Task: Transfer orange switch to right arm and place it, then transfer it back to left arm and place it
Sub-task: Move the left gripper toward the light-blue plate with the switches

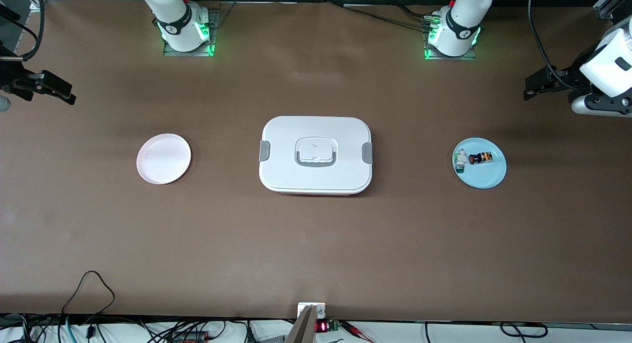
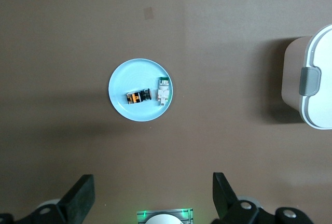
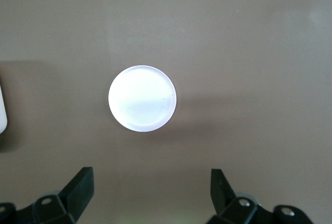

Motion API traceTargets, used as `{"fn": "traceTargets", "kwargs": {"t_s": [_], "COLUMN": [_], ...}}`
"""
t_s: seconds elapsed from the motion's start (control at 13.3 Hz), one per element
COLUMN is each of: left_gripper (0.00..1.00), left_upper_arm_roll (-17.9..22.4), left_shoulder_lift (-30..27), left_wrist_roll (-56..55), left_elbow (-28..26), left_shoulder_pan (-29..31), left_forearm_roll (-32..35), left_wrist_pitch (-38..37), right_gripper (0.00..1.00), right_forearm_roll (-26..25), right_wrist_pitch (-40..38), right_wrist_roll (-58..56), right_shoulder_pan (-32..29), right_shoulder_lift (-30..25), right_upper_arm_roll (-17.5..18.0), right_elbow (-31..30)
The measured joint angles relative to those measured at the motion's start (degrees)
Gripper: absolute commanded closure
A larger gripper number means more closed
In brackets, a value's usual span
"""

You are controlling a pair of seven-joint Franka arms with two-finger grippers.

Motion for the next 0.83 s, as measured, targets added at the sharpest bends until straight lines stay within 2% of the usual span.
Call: {"fn": "traceTargets", "kwargs": {"t_s": [0.83], "left_gripper": [0.0], "left_upper_arm_roll": [-0.3], "left_shoulder_lift": [0.2], "left_wrist_roll": [-0.1], "left_elbow": [-0.5], "left_shoulder_pan": [-0.1], "left_forearm_roll": [0.0], "left_wrist_pitch": [-1.9], "right_gripper": [0.0], "right_forearm_roll": [0.1], "right_wrist_pitch": [0.3], "right_wrist_roll": [0.8], "right_shoulder_pan": [0.0], "right_shoulder_lift": [-0.3], "right_upper_arm_roll": [0.2], "right_elbow": [-2.0]}}
